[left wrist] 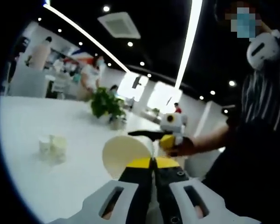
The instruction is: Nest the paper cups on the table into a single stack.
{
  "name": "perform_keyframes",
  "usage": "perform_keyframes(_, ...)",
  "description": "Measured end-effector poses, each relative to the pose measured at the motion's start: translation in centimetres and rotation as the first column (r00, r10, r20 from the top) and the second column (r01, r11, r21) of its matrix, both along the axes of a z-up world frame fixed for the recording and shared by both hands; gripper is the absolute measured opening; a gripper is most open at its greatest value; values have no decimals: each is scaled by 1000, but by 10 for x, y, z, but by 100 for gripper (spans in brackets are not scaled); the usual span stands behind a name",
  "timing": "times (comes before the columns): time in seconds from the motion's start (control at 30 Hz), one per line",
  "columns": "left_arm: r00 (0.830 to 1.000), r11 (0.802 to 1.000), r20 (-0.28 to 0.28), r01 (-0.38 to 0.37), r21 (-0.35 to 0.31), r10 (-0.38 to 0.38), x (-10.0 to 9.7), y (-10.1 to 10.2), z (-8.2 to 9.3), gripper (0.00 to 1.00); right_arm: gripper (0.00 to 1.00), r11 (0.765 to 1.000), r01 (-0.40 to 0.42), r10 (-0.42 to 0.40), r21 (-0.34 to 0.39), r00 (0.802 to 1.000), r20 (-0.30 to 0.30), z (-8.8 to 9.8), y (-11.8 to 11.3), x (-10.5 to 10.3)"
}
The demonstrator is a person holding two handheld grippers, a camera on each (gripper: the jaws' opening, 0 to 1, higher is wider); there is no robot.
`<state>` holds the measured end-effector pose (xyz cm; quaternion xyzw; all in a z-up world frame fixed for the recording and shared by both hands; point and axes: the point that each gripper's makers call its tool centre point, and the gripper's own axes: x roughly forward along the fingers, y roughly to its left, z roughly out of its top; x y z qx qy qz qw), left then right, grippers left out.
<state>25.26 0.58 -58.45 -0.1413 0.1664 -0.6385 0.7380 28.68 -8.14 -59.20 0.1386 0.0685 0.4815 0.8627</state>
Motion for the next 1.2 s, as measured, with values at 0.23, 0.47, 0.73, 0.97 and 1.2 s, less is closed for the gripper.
perform_keyframes(0.23, 1000, 999, 1, -6, 46, 6, 1, 4, -10, 0, 62, 999, 49, -48, -21, 999, 14, -1, -12, 11)
perform_keyframes(0.47, 1000, 998, 9, -5, 58, 4, 0, 6, -13, 0, 70, 993, 100, -99, -60, 995, 10, -4, -25, 23)
perform_keyframes(0.73, 1000, 995, 17, 4, 96, -5, -3, 5, -21, 0, 78, 980, 152, -153, -124, 988, 4, -15, -39, 29)
perform_keyframes(0.97, 1000, 995, 22, 1, 101, -3, -1, 4, -21, 0, 90, 964, 214, -216, -158, 976, 5, -24, -52, 35)
perform_keyframes(1.2, 1000, 993, 23, 2, 114, -5, -3, 6, -26, 0, 98, 955, 230, -236, -188, 972, -7, -33, -57, 33)
